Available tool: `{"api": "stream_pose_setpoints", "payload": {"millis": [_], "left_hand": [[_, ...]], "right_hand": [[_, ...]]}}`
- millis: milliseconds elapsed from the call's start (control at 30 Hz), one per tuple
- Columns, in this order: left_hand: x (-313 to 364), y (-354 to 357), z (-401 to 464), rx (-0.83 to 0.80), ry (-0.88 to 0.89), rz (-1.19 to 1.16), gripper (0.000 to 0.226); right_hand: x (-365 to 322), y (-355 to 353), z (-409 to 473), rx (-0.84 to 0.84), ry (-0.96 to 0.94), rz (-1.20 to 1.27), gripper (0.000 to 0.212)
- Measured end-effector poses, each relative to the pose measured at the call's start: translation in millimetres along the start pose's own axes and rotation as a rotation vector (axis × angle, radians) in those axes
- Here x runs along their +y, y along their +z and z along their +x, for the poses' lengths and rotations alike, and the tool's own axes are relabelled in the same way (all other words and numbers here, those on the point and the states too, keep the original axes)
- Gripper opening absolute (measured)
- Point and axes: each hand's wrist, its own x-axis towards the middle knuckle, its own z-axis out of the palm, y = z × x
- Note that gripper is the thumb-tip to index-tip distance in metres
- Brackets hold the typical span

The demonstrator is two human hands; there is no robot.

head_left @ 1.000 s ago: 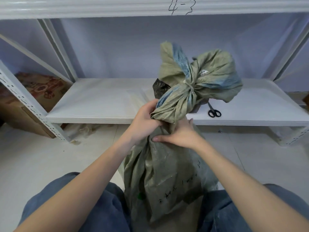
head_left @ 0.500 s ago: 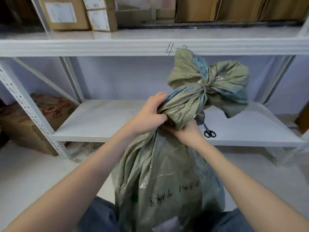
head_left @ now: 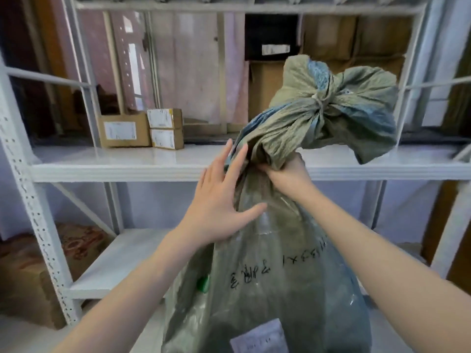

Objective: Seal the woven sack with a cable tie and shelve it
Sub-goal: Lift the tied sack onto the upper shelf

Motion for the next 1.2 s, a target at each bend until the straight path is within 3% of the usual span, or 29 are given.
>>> {"api": "stream_pose_setpoints", "payload": {"millis": [133, 333, 800, 967, 1200], "left_hand": [[27.5, -24.1, -3.9, -0.064, 0.15, 0.235, 0.098], [51.7, -65.2, 4.8, -0.126, 0.188, 0.44, 0.121], [62.9, -129.7, 94.1, 0.104, 0.24, 0.504, 0.117], [47.2, -131.6, 122.3, 0.142, 0.259, 0.58, 0.115], [6.5, -93.7, 148.2, 0.081, 0.224, 0.566, 0.112]], "right_hand": [[-48.1, -34.6, 35.7, 0.05, -0.091, 0.019, 0.038], [-120.1, -65.6, 71.8, 0.165, -0.202, -0.032, 0.047], [-219.3, -121.8, 134.3, 0.35, -0.403, 0.002, 0.044], [-227.5, -126.7, 152.0, 0.344, -0.405, 0.022, 0.044], [-188.5, -96.2, 179.2, 0.261, -0.262, 0.053, 0.043]]}}
